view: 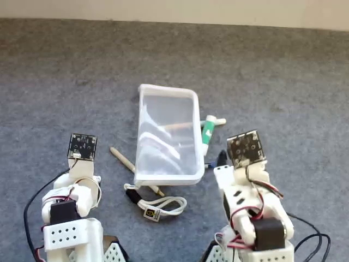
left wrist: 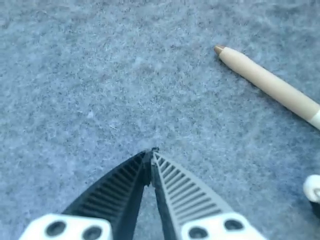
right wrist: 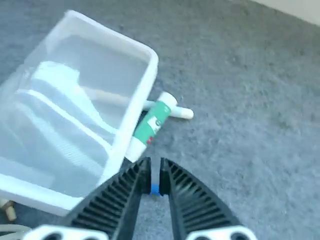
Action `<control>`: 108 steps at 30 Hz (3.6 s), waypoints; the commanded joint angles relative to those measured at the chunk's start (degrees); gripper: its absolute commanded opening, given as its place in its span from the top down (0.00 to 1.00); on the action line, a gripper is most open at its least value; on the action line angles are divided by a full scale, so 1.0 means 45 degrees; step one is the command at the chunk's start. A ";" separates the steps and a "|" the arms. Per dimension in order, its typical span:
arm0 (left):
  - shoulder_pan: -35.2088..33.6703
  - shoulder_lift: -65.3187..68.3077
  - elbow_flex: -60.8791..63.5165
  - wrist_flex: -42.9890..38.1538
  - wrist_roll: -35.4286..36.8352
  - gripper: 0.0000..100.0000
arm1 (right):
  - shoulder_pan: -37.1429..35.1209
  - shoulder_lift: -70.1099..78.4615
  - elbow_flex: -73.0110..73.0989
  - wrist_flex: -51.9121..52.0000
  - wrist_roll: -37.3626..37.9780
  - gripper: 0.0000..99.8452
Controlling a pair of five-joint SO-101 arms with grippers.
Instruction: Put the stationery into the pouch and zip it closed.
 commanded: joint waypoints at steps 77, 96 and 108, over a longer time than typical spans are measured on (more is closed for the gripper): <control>-0.2354 -0.0147 -0.1065 0.0059 0.0645 0.84 | -0.7551 1.7709 -0.6320 -0.1143 -0.3575 0.99; -0.2354 -0.0147 -0.1065 0.0059 0.0645 0.84 | -0.6046 1.3587 -0.5109 -0.1338 -0.2051 0.99; -0.4620 -0.0147 -0.1748 -0.0039 0.1465 0.83 | -0.9114 1.2376 -0.5050 -0.0537 -0.4239 0.83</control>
